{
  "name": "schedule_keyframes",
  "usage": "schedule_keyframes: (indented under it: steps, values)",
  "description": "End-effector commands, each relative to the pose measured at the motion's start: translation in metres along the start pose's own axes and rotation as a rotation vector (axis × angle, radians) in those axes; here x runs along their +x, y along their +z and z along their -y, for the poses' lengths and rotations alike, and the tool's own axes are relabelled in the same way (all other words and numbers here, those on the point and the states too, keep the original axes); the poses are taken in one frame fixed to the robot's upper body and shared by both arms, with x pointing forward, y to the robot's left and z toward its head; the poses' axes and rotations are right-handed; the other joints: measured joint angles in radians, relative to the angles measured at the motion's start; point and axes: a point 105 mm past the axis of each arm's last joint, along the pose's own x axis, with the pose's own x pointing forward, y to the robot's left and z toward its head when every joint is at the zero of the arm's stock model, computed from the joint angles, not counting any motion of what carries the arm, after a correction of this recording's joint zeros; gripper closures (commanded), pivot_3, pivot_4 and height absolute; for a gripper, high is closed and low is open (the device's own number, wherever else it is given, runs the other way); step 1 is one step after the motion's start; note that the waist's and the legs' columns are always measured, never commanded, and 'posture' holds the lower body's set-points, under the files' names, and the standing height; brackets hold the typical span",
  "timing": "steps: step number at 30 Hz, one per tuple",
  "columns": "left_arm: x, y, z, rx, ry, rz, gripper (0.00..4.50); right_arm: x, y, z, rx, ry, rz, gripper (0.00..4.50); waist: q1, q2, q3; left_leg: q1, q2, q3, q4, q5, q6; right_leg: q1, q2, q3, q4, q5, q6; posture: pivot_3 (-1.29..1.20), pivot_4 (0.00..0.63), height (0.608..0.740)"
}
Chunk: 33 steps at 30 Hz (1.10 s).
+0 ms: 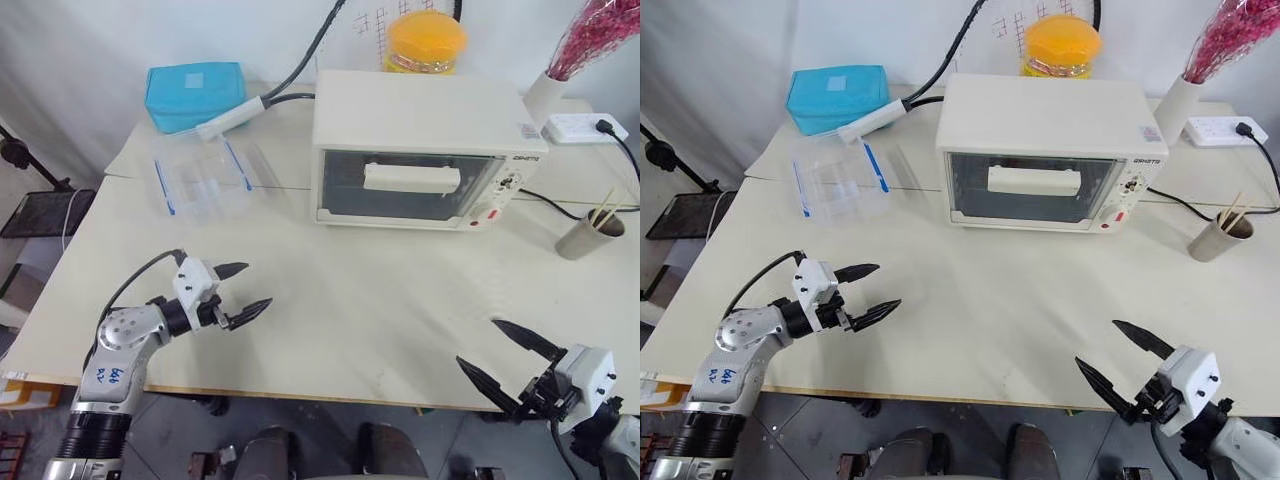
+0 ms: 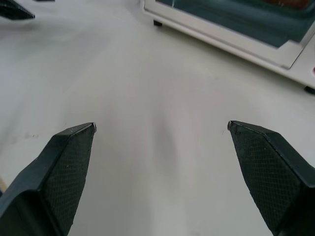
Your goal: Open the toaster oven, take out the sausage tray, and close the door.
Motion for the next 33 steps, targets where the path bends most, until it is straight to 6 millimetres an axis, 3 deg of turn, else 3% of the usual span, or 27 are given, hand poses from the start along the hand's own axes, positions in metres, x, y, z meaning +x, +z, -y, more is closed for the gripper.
schedule_keyframes:
  steps: [1,4,7,10,13,16,24,30,33]
  values:
    - [-0.006,0.006,-0.003,0.05,0.006,-0.004,0.07,0.003,0.008,-0.001,-0.032,0.021,0.043,0.0,0.0,0.0,0.0,0.0,0.0,0.0,0.0,0.0,0.0,0.0,0.0,0.0,0.0,0.0,0.0,0.0,0.15,0.74]
    - [-0.008,0.019,-0.008,0.009,0.006,0.064,0.07,0.017,0.017,0.002,-0.006,0.061,0.087,0.0,0.0,0.0,0.0,0.0,0.0,0.0,0.0,0.0,0.0,0.0,0.0,0.0,0.0,0.0,0.0,0.0,0.15,0.74]
    - [-0.019,0.052,0.001,-0.156,-0.175,0.182,0.07,0.045,0.037,0.017,0.059,0.085,0.147,0.0,-0.01,-0.001,0.0,-0.001,0.0,0.0,0.002,0.0,0.0,0.0,-0.001,0.0,0.001,0.0,0.0,0.0,0.15,0.74]
    - [-0.024,0.059,0.006,-0.136,-0.245,0.139,0.07,0.064,0.041,0.037,0.073,0.084,0.098,0.0,-0.017,0.001,0.0,-0.001,0.001,-0.002,0.003,0.001,0.0,0.0,-0.004,0.002,0.001,0.0,0.0,0.0,0.15,0.74]
    - [-0.025,0.07,0.008,-0.134,-0.265,0.166,0.07,0.089,0.052,0.072,0.1,-0.013,0.148,0.0,-0.017,0.002,0.0,-0.001,0.001,-0.004,0.002,0.001,-0.001,0.0,-0.001,0.001,0.002,-0.001,-0.002,0.0,0.15,0.74]
    - [-0.022,0.075,0.01,-0.122,-0.264,0.183,0.07,0.109,0.058,0.083,0.118,-0.003,0.16,0.0,-0.012,0.002,0.001,-0.003,-0.001,-0.004,0.002,0.001,0.0,0.0,0.001,-0.003,0.002,-0.001,-0.002,0.0,0.15,0.74]
    - [-0.016,0.074,0.017,-0.144,-0.229,0.207,0.07,0.147,0.077,0.094,0.07,0.017,0.237,0.0,-0.017,0.002,0.001,-0.003,-0.002,-0.003,0.002,0.002,0.001,0.0,0.0,-0.004,0.002,0.0,-0.001,0.0,0.15,0.74]
    - [-0.014,0.07,0.019,-0.174,-0.211,0.21,0.07,0.152,0.104,0.09,-0.016,0.033,0.361,0.0,-0.018,0.002,0.001,-0.003,-0.002,-0.002,0.003,0.002,0.001,0.0,0.001,-0.004,0.002,0.0,-0.001,0.0,0.15,0.74]
    - [-0.011,0.07,0.017,-0.187,-0.206,0.219,0.07,0.144,0.111,0.068,-0.061,0.15,0.403,0.0,-0.016,0.002,0.001,-0.003,-0.002,-0.002,0.003,0.002,0.001,0.0,0.001,-0.004,0.002,0.0,-0.001,0.0,0.15,0.74]
